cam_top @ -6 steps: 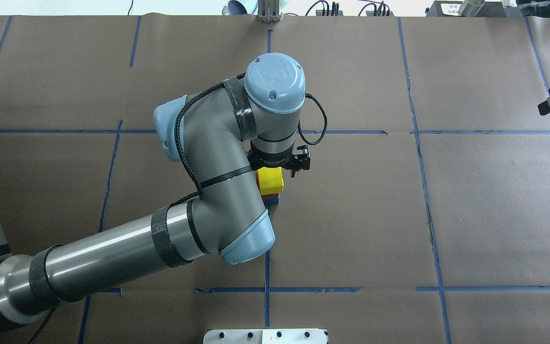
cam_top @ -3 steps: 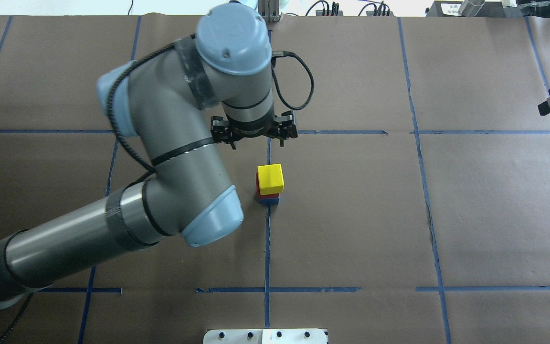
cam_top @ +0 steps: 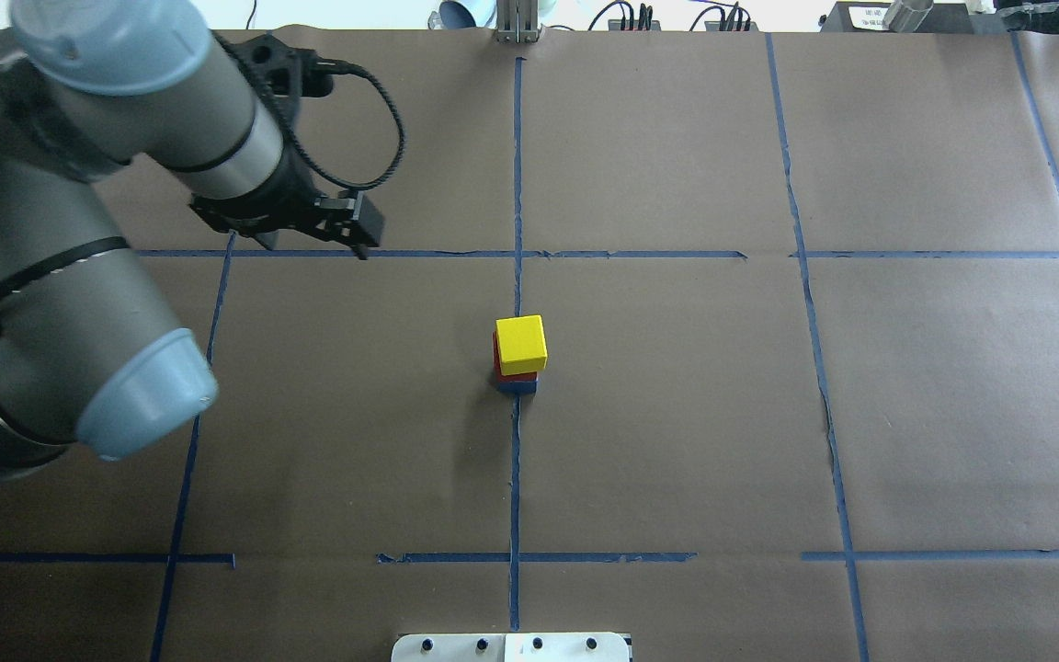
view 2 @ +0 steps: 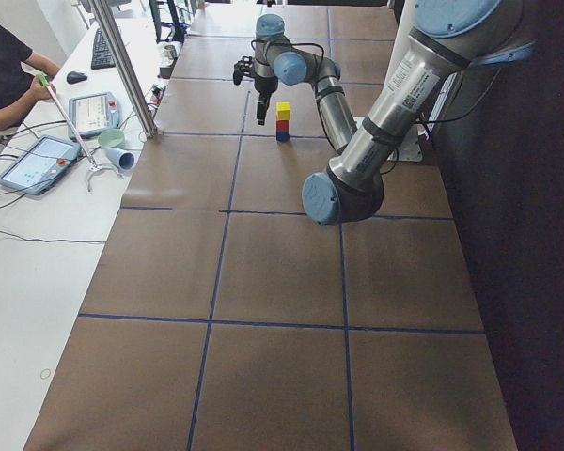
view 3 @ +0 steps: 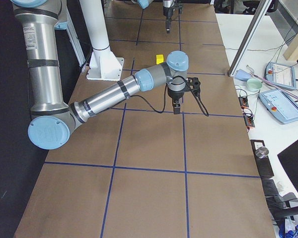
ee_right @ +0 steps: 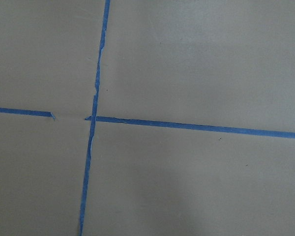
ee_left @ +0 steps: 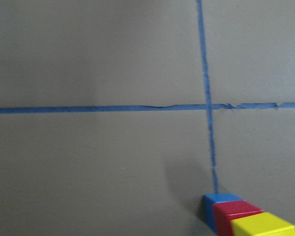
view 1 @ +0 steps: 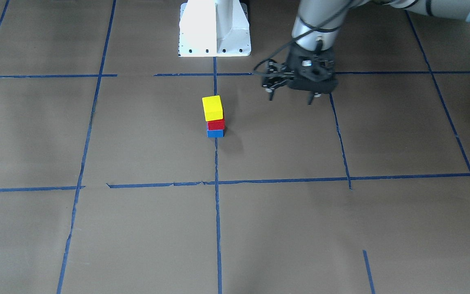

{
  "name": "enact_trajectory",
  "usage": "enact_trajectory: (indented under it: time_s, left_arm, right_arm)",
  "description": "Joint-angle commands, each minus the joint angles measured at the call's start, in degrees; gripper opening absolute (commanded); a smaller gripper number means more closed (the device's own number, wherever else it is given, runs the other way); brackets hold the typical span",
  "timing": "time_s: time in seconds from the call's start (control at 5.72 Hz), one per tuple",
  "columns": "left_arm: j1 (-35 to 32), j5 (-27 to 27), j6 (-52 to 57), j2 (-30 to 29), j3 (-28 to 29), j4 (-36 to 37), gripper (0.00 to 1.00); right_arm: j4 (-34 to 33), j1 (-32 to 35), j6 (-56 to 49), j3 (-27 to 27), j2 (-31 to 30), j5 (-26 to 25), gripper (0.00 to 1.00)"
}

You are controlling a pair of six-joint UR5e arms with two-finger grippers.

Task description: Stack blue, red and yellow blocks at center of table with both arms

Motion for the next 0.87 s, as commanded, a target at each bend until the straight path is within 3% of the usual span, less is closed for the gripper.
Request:
enact_trajectory:
  time_s: [0.0, 0.17, 0.35, 0.7]
  left_arm:
    - [-12.39, -4.56, 24.04, 17.0, -4.46, -0.51, 1.0]
    - [-20.12, -9.47, 34.43, 22.38, -4.37, -0.52, 1.0]
    - [-28.03, -10.21, 48.98, 27.22, -2.29, -0.52, 1.0]
    - [-39.23, -14.78, 63.4, 32.01, 8.84, -1.13, 1.0]
  right_arm:
    - [-0.5, 6.08, -14.02, -3.38, -3.66, 0.15, 1.0]
    - [-0.07, 6.63, -15.83, -3.32, -6.64, 0.15, 1.0]
    - [-0.32, 7.59, -18.28, -3.23, -8.75, 0.15, 1.0]
    - [0.2, 7.6, -18.48, -3.49, -10.44, 0.06, 1.0]
